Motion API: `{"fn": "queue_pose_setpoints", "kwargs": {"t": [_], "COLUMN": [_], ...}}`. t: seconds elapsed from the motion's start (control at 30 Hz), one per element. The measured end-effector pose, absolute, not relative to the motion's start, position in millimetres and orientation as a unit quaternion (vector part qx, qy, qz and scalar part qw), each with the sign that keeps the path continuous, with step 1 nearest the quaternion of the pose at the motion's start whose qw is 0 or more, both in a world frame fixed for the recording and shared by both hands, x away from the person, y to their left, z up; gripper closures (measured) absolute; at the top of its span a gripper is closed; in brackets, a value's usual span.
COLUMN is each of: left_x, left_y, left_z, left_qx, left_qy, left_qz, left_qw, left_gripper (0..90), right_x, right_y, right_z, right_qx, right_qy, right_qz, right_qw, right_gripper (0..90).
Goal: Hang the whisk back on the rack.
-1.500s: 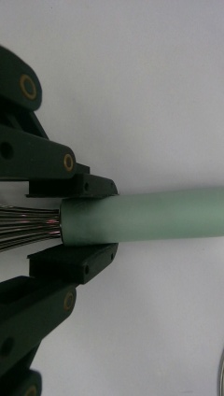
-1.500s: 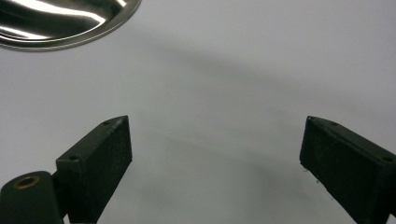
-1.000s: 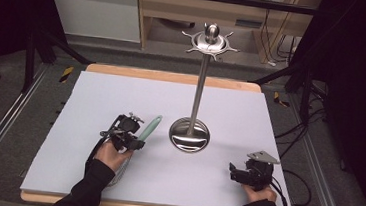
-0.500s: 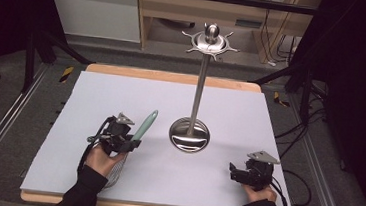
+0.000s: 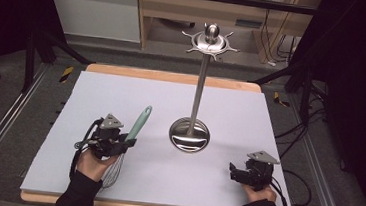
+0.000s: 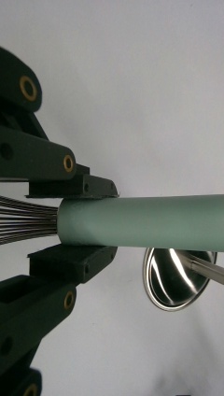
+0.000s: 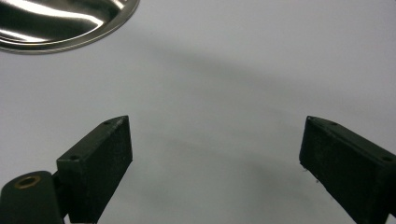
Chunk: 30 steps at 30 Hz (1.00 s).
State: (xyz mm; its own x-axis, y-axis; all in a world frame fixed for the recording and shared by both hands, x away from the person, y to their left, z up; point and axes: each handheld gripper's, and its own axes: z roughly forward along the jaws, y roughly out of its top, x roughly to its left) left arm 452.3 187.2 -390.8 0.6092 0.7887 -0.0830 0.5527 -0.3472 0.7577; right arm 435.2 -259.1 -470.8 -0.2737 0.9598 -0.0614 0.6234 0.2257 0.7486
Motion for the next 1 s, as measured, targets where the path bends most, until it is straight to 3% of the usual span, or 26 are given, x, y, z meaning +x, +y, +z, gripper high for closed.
{"fn": "queue_pose_setpoints", "kwargs": {"t": [1.0], "left_x": [417], "left_y": [206], "left_z": [-358], "left_qx": [0.762], "left_qy": [0.383], "left_qz": [0.211], "left_qw": [0.479], "left_gripper": [68.7], "right_x": [435], "right_y": [-259], "right_z": [-470], "right_qx": [0.538], "right_qy": [0.734], "right_qz": [0.311], "right_qw": [0.274], "right_gripper": [9.9]}}
